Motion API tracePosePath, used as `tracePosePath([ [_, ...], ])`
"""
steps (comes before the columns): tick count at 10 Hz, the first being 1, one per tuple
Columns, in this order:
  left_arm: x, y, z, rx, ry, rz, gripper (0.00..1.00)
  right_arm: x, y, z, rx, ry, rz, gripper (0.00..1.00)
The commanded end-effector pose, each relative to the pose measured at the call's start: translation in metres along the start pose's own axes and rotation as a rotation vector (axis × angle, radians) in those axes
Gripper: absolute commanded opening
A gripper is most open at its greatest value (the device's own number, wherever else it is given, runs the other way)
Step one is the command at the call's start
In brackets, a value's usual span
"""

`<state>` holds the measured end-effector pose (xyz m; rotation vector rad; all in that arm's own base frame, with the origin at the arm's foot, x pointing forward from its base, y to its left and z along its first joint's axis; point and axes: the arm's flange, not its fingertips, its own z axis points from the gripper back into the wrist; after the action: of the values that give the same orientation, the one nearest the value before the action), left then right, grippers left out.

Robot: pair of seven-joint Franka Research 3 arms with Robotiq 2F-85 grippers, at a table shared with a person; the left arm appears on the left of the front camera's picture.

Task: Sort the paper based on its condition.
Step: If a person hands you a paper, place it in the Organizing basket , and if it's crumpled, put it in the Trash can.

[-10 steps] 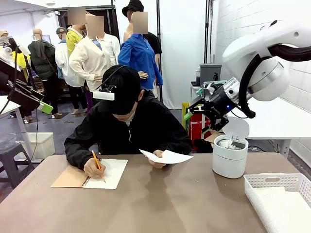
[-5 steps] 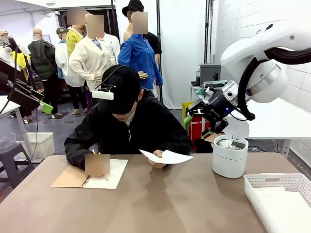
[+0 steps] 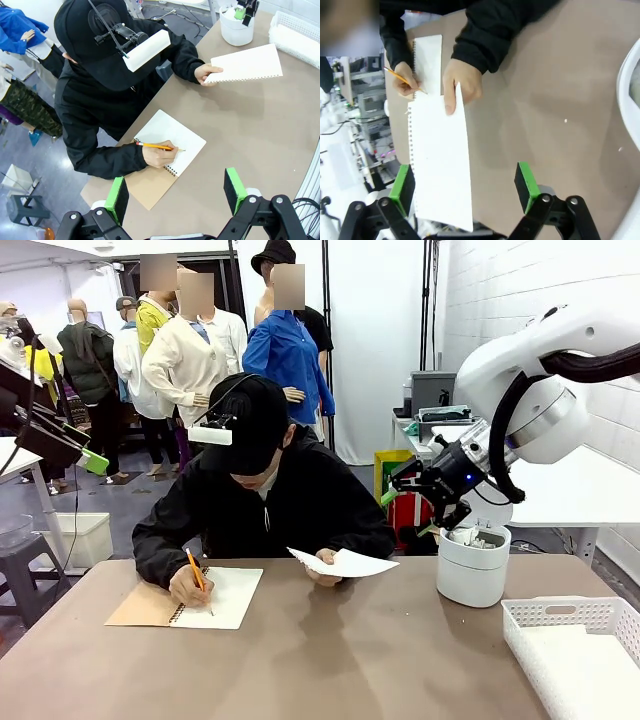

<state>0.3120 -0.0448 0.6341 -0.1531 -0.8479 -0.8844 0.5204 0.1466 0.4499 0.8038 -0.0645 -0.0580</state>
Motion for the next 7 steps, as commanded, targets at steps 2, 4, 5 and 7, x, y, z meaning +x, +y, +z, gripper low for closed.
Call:
tracePosePath([
  [2, 0.000, 0.000, 0.000, 0.011, 0.003, 0.007, 1.00, 0.018, -0.014, -0.015, 0.093, 0.068, -0.135, 1.00],
  [4, 0.000, 0.000, 0.000, 0.011, 0.003, 0.007, 1.00, 0.018, -0.025, -0.030, 0.135, 0.119, -0.205, 1.00],
  [5, 0.000, 0.000, 0.000, 0.011, 0.003, 0.007, 1.00, 0.017, -0.029, -0.036, 0.147, 0.148, -0.237, 1.00],
  [7, 0.000, 0.000, 0.000, 0.011, 0.003, 0.007, 1.00, 0.021, -0.038, -0.057, 0.188, 0.208, -0.273, 1.00],
])
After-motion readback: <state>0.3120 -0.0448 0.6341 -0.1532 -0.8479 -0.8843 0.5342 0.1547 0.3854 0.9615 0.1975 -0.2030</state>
